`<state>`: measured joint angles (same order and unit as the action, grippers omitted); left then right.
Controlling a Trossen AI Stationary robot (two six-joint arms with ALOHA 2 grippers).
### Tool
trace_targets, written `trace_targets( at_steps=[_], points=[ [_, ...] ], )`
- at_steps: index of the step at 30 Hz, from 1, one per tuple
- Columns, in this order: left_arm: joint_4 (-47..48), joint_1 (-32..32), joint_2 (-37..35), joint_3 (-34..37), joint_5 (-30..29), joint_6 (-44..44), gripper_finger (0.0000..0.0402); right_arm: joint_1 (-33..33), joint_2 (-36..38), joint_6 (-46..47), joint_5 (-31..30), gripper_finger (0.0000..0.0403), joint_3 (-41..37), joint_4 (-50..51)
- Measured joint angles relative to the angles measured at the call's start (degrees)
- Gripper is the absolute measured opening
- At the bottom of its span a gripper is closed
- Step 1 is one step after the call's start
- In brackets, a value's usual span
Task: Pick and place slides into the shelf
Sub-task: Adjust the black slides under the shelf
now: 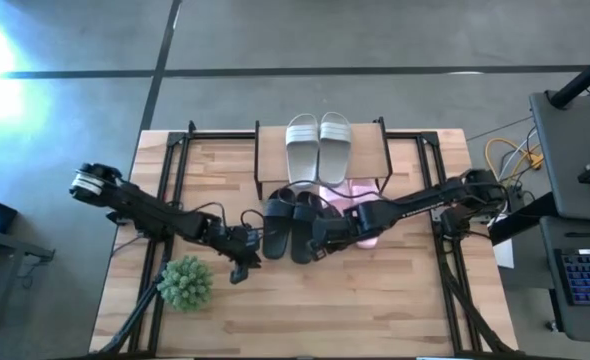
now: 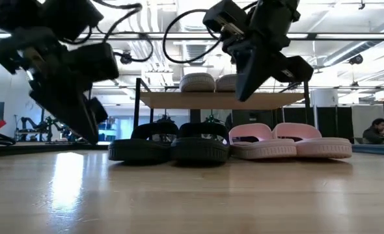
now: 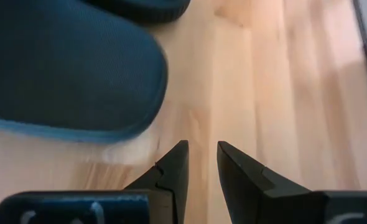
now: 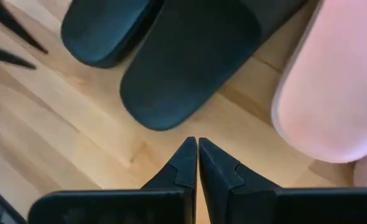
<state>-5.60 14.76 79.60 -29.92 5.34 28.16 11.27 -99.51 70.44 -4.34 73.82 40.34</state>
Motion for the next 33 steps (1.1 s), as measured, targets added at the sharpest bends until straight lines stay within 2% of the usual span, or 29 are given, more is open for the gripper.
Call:
trace_targets(
  at_steps=[6, 9, 14, 22, 29, 33],
  points=[
    [-8.58, -0.01, 7.59, -0.56, -0.59, -0.03, 0.0070, 1.44, -0.09, -1.17, 0.40, 0.0008, -0.02, -2.24],
    [-11.27, -0.02, 9.90, -1.19, -1.53, -0.14, 0.0070, 1.99, -0.09, -3.96, 3.36, 0.0009, -0.02, -5.37],
    [-13.50, -0.43, 12.49, -3.40, -5.56, -4.65, 0.0070, 2.52, -1.16, -6.89, 4.89, 0.0008, -0.43, -7.13],
    [-12.97, -3.86, 13.78, -4.70, -8.90, -6.52, 0.0070, 2.61, -5.84, -7.89, 9.33, 0.0008, -0.46, -12.07],
    [-13.17, -4.41, 12.25, -4.89, -13.55, -7.72, 0.0070, 2.86, -6.75, -9.04, 9.42, 0.0008, 0.00, -14.41],
    [-13.48, -4.38, 10.09, -5.06, -14.04, -9.10, 0.0070, 2.86, -7.26, -11.56, 9.00, 0.0008, -0.09, -16.88]
  ],
)
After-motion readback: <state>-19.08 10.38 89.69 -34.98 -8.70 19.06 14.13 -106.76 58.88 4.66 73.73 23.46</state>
